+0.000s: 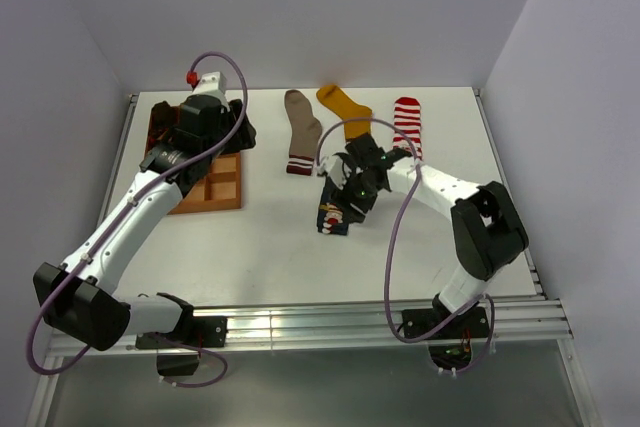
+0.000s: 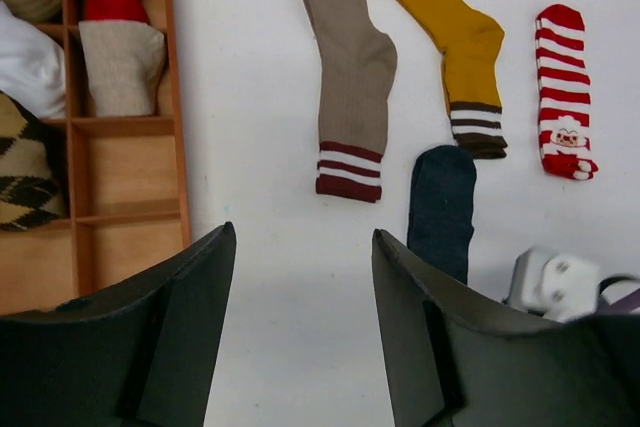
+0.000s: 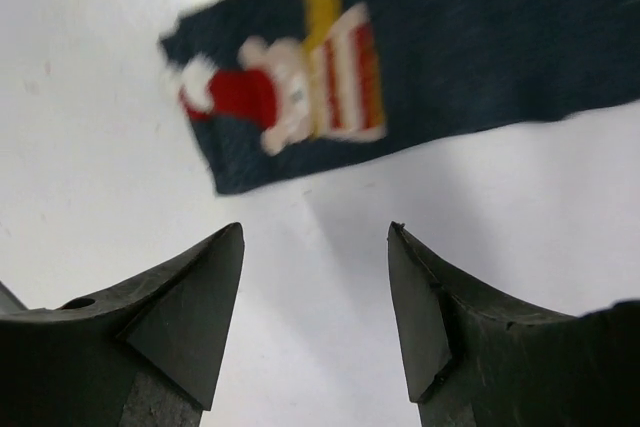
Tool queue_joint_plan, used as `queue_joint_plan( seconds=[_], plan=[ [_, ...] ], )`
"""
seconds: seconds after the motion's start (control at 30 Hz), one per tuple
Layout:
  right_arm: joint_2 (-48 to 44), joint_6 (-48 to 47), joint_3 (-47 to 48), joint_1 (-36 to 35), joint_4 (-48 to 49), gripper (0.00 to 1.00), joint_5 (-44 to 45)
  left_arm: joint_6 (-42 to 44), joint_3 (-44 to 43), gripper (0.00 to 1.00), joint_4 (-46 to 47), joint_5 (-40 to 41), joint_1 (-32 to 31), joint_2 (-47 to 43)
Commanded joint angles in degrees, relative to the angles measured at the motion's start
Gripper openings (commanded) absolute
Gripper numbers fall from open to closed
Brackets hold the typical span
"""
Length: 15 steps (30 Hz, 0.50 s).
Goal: Roll the socks
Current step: Roll the sock at the center of the board.
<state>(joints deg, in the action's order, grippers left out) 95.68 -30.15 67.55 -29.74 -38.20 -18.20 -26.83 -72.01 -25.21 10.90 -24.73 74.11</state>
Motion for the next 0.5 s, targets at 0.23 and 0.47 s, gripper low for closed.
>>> queue_joint_plan(
  seconds=[0.23,0.47],
  plan=[
    [-8.93,-8.52,-14.02,-9.54,12.96,0.66,6.06,1.52,-4.28,0.66,-1.95,2.20,1.35,-2.03],
    [-8.32,-8.78,-16.92,-13.85,16.75,0.67,10.63,1.95,-5.33,0.67,-2.21,1.50,1.62,-2.04]
  ],
)
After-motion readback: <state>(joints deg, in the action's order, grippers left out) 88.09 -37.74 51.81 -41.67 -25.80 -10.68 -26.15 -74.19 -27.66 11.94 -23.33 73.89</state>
